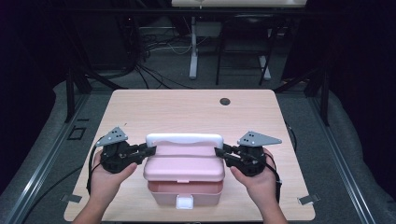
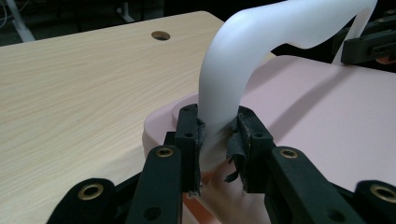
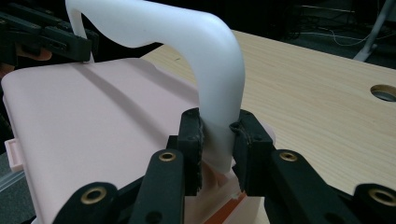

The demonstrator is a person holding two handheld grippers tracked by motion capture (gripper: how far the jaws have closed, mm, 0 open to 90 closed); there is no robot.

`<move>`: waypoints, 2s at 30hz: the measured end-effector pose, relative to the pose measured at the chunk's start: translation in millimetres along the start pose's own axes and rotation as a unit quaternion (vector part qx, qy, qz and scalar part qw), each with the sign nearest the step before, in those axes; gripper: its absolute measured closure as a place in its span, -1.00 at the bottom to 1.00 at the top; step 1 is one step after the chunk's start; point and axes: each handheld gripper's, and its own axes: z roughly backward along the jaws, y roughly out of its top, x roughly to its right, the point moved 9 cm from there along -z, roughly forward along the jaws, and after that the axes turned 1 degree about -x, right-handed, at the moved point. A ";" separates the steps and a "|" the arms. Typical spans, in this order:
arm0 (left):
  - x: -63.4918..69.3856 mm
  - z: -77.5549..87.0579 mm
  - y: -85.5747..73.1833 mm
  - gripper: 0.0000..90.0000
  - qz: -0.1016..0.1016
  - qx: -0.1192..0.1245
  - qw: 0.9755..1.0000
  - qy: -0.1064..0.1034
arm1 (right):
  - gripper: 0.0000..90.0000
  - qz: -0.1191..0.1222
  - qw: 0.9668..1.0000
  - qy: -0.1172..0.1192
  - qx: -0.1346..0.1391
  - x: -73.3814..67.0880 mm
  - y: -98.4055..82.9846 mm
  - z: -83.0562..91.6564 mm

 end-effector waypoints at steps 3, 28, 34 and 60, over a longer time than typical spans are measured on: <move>0.2 -0.5 -1.0 0.63 0.003 -0.002 1.000 -0.002 | 0.65 0.001 1.000 -0.001 -0.002 0.4 -0.5 -0.3; -3.2 39.9 -36.9 0.62 0.003 -0.007 1.000 0.006 | 0.65 0.000 1.000 0.000 0.001 -1.0 -0.5 0.4; -0.7 38.2 -51.4 0.62 0.005 -0.016 1.000 0.004 | 0.65 0.001 1.000 -0.001 0.001 -1.2 -0.5 0.4; 21.5 34.1 -64.6 0.60 -0.008 -0.021 1.000 -0.014 | 0.64 0.000 1.000 -0.001 0.000 -0.4 -1.6 0.0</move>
